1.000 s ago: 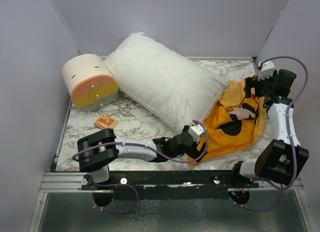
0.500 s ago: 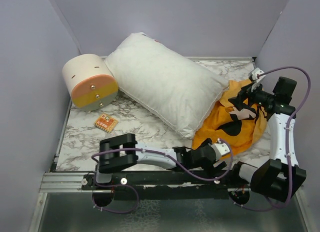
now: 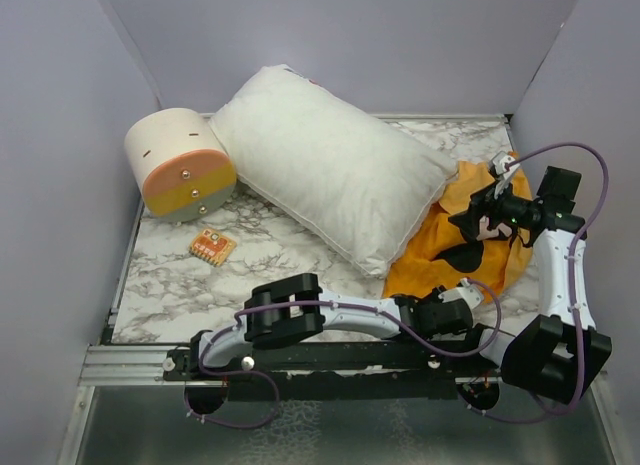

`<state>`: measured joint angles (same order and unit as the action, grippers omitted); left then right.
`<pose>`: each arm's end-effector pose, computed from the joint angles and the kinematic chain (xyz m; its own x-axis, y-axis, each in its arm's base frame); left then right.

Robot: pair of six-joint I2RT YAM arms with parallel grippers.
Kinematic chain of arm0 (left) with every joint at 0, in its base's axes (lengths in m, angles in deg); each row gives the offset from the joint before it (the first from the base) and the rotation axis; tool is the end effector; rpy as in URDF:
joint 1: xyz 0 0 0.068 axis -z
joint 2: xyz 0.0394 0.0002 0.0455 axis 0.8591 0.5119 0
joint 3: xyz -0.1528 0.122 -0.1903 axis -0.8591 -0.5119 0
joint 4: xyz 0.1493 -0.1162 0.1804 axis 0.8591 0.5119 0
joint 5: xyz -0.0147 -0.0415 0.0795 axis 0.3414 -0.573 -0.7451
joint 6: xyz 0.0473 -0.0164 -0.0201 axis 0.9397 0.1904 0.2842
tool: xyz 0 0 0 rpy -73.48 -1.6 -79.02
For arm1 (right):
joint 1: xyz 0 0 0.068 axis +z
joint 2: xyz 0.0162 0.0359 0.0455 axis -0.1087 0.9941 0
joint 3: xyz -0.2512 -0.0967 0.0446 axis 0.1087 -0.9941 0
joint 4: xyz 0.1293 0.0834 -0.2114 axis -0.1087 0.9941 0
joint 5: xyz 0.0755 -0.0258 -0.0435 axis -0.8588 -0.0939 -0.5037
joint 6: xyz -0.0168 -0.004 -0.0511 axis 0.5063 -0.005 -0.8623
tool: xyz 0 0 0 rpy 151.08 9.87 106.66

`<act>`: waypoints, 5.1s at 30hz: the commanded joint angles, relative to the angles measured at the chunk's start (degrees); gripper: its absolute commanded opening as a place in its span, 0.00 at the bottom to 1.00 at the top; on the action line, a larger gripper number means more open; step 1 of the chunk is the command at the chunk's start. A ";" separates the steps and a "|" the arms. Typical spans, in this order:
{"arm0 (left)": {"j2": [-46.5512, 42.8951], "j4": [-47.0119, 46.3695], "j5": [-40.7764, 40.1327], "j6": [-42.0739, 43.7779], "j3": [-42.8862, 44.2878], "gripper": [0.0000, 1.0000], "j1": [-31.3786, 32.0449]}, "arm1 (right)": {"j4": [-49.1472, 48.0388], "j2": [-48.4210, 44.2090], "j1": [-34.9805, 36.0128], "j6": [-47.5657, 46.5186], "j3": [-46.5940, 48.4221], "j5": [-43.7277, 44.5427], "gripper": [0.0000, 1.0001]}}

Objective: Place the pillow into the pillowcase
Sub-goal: Flatten out the pillowcase at the center of the board.

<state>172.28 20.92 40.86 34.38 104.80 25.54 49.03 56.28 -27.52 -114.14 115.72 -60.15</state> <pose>0.0587 -0.4798 0.1556 -0.3407 0.5732 -0.7452 0.8193 0.5699 0.0638 0.2210 -0.0541 0.2947 -0.3667 -0.2201 -0.9039 -0.6784 0.7282 0.0979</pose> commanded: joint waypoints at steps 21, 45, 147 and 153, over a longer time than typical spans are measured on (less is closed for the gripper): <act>-44.66 4.46 -4.21 4.51 -22.36 0.00 -6.97 | 30.13 2.63 -1.13 -25.90 14.59 -8.88 0.90; -50.31 3.29 5.18 19.37 -13.86 0.00 -25.87 | 37.59 -2.04 8.27 -48.68 -2.83 -7.70 0.86; 6.49 0.90 17.93 7.19 61.26 0.12 -45.28 | -36.20 19.40 7.74 10.88 28.88 55.08 0.03; 5.71 11.11 16.80 8.27 66.18 0.61 -45.32 | -29.34 21.05 7.74 11.70 27.71 49.81 0.49</act>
<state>180.28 27.28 59.30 42.89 167.60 -19.00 16.48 77.33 -19.28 -104.35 144.49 -8.02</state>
